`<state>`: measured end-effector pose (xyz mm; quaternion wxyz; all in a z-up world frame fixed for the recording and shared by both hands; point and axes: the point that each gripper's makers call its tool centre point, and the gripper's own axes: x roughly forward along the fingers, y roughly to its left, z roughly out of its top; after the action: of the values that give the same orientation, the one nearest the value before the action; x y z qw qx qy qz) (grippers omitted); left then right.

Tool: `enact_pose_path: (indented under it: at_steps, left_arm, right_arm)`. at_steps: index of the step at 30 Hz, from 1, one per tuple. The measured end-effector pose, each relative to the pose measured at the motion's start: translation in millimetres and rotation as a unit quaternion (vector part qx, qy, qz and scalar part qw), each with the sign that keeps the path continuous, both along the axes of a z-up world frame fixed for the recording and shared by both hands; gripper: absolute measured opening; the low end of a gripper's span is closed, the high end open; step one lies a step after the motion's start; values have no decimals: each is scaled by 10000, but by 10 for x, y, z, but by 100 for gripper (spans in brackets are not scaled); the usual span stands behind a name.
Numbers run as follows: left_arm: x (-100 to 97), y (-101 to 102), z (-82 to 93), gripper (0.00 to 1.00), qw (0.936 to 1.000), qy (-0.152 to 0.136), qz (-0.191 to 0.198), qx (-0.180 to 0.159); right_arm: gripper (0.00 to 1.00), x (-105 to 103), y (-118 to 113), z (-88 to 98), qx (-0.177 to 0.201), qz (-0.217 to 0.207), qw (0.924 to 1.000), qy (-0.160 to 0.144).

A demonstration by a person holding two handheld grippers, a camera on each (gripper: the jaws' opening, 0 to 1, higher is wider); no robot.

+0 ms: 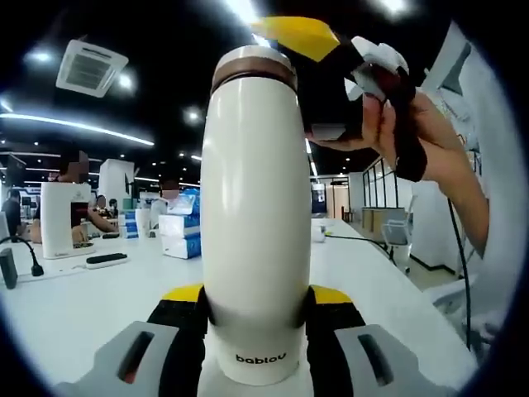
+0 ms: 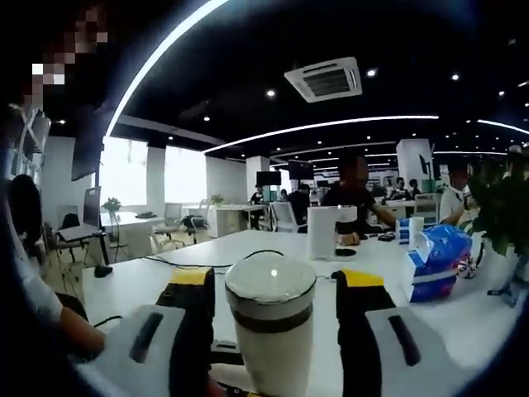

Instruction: Grasp the water cup twist off the cup lid place the cup lid on the table

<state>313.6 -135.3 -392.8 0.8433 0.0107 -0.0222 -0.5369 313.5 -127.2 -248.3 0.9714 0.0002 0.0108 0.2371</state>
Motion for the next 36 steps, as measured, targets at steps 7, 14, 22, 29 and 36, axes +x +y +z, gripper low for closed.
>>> enact_pose_path:
  at_steps: [7,14,22,29,36]
  left_arm:
    - [-2,4,1,48,10000,-1,2,4]
    - [-3,6,3,48,10000,-1,-8,6]
    - [-1,7,6,48,10000,-2,-15,7]
    - [0,3,8,48,10000,-11,-4,15]
    - [-2,0,9,48,10000,-10,0,12]
  right_arm:
    - [46,-21,91,36,-105,252,9996,-2]
    - [45,-34,152,-11,-255,766,9965,230]
    - [44,-62,182,-31,-563,1862,9793,568]
    - [44,-70,176,-34,-818,2526,9620,639]
    - [44,-79,180,-36,-1054,3098,9427,649]
